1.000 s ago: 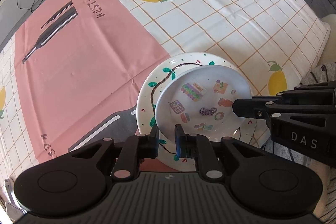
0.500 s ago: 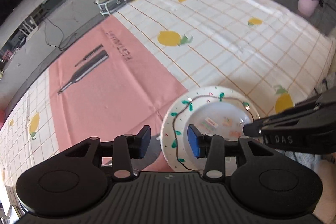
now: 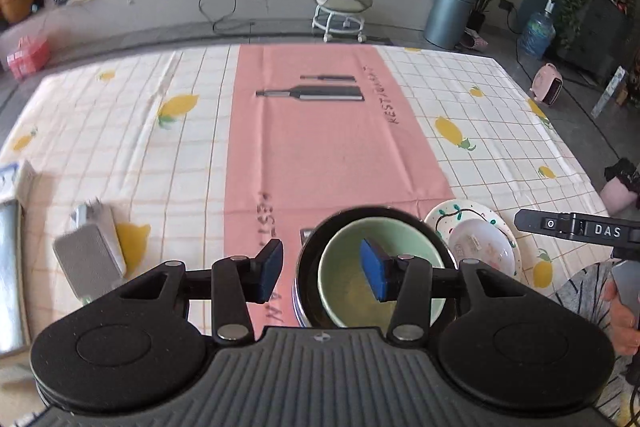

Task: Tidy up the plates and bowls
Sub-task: 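Close both tools on the rim of the nested bowl stack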

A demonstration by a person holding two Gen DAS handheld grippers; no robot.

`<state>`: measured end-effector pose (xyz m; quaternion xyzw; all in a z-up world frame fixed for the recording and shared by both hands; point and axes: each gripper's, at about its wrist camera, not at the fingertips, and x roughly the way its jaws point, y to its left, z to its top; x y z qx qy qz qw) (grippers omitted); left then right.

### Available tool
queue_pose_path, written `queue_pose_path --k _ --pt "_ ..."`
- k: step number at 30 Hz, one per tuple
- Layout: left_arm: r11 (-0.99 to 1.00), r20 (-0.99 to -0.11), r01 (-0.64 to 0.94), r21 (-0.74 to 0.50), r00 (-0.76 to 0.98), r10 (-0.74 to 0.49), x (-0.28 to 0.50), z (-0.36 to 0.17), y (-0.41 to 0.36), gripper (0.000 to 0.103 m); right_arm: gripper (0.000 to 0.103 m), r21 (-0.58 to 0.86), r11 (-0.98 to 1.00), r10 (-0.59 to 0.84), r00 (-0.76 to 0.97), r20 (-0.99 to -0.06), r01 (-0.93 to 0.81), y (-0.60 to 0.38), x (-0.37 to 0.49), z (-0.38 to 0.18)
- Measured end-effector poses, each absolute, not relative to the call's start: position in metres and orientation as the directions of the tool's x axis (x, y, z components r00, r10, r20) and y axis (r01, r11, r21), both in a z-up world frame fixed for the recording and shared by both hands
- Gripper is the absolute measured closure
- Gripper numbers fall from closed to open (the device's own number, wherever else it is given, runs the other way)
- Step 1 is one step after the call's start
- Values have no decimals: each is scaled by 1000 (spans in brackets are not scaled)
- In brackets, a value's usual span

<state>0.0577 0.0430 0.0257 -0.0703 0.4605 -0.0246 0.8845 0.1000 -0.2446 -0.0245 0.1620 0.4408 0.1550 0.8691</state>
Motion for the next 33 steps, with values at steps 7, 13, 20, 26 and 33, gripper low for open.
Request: queue_pose_path --k 7,13,20,26,33 --pt "953 -830 -46 -298 505 -235 67 -10 69 46 24 486 832 554 412 -723 -266 -177 106 -27" --pt "930 -823 -46 -366 482 -300 70 -29 73 43 35 491 832 553 324 -768 -257 -147 116 -47" --pt "930 -851 -74 -360 434 -295 73 -47 69 43 48 544 807 588 232 -775 -231 -137 120 -66" --pt "885 -852 -176 -431 402 -335 71 -64 77 46 48 558 809 586 181 -790 -182 -128 121 -83" --pt "849 -834 -231 -476 425 -352 67 -67 83 49 52 605 784 620 214 -755 -134 -135 118 -90"
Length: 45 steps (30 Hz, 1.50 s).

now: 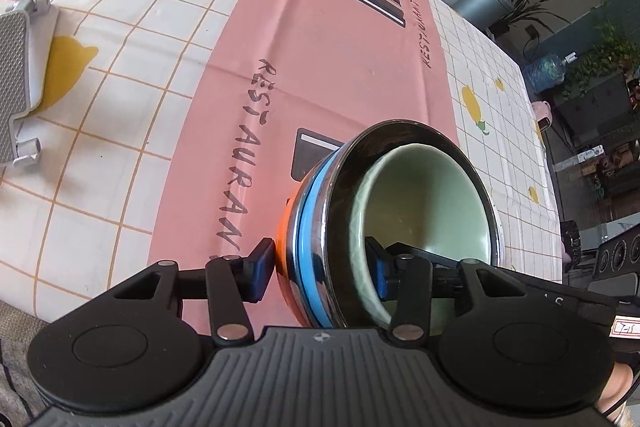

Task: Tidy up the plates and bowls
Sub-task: 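Close both tools on the rim of the nested bowl stack, then lift the bowl stack with both tools and carry it over the sticker dish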

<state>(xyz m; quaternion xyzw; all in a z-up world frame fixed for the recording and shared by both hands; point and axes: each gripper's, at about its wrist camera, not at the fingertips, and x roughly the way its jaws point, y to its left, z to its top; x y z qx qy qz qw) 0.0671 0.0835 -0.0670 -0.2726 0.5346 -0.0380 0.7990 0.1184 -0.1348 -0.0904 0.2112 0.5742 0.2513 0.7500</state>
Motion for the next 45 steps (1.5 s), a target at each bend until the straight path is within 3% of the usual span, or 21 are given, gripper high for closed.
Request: queue_pose_path --k 9,21,32,45 --pt "869 -847 -240 -434 437 -302 64 -47 76 51 53 638 764 642 218 -735 -97 -138 114 -85" --pt "875 -802 -120 -469 473 -365 90 3 19 51 54 631 771 620 334 -710 -91 -197 118 -21" --pt "891 -830 -18 -453 372 -415 124 -21 -47 51 54 632 773 572 372 -731 55 -274 120 -35" --pt "898 -865 -20 -439 280 -416 137 -50 -52 52 54 624 772 570 300 -765 122 -283 132 -73"
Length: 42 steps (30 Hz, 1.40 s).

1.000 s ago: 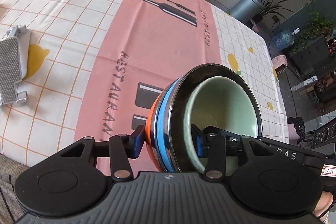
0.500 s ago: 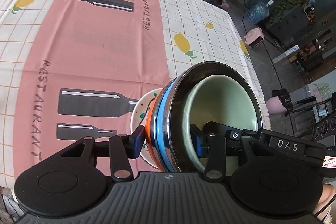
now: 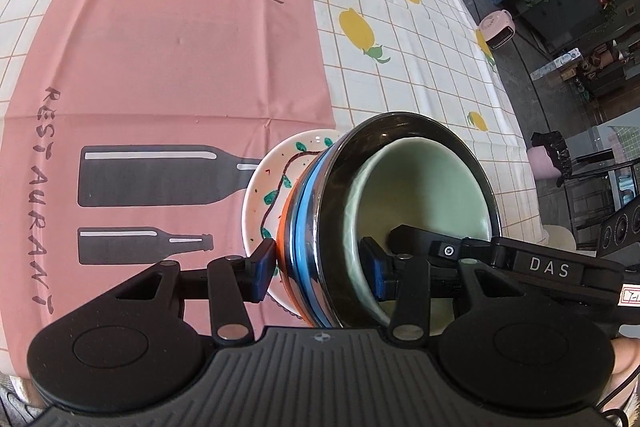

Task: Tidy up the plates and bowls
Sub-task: 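Lift the bowl stack with both tools and carry it over the sticker dish, then lower the bowl stack onto the sticker dish and open both tools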

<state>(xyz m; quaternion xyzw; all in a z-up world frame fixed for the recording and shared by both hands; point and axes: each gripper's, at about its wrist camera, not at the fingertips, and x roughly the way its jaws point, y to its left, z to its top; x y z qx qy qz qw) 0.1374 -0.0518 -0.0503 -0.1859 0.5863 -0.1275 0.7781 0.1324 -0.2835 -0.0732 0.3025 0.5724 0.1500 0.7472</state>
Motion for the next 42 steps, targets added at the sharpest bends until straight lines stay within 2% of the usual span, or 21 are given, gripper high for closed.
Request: queue_pose_path --k 6,8,9,10,11,13,15,20,23,29,33,36,42 --pt "897 -857 -14 -442 300 -418 138 -50 -46 51 55 631 761 562 336 -756 147 -280 138 -76" --pt "905 -852 51 -422 320 -416 136 -46 -49 49 53 631 763 561 340 -755 143 -280 139 -76" --pt "916 -850 92 -390 346 -396 132 -41 -52 44 53 631 763 558 349 -753 140 -281 139 -75" --pt "927 -850 119 -355 373 -373 129 -37 -53 39 51 624 771 551 358 -754 128 -281 138 -73" --pt "939 -849 135 -317 400 -345 125 -33 -54 36 41 614 783 543 368 -755 105 -280 137 -69" --pt "959 -845 141 -244 455 -282 117 -25 -54 22 29 598 800 532 397 -748 55 -278 133 -61" --pt "975 -830 115 -188 513 -221 103 -16 -52 15 23 577 817 519 417 -746 16 -277 130 -52" --pt "990 -755 109 -90 641 -139 60 11 -55 15 10 540 839 500 486 -717 -66 -279 113 -27" --pt "994 -697 96 -45 710 -100 34 28 -57 14 8 476 870 460 555 -693 -127 -277 92 -7" --pt "996 -579 59 -70 810 -89 -16 47 -48 14 6 310 931 357 659 -662 -194 -269 34 20" --pt "998 -592 2 -55 806 -34 -34 46 -50 14 6 176 965 262 682 -682 -195 -255 -3 15" --pt "996 -630 -7 -85 775 -49 -44 41 -51 16 6 63 974 201 691 -694 -219 -236 -24 5" --pt "993 -649 22 -115 755 -92 -65 31 -60 17 6 48 972 195 674 -713 -230 -223 -53 -11"
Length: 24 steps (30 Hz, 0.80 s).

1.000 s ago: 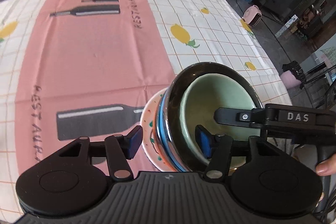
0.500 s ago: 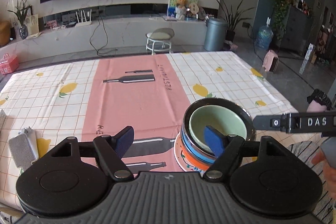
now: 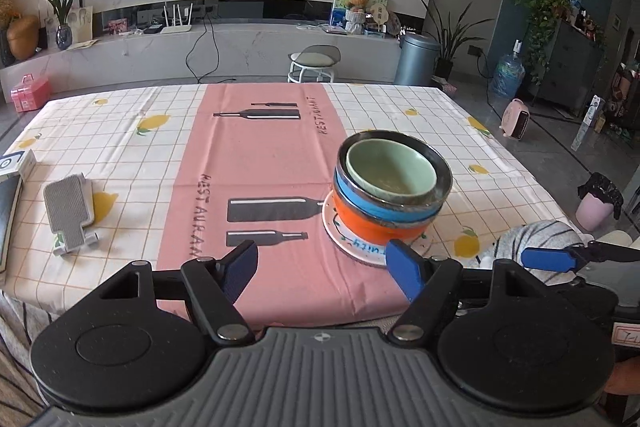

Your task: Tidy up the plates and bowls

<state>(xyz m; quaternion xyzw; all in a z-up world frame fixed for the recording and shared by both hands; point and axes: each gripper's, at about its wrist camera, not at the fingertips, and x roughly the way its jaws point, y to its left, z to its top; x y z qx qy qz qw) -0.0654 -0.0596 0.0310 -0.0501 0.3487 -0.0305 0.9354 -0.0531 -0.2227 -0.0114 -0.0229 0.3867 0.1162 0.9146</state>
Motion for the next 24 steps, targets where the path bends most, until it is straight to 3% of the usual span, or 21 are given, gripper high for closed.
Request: queue_pose_path --k 24 --pt "997 -680 -2 -81 731 -53 -77 15 -74 16 6 50 961 222 649 -728 -273 -205 -65 -20"
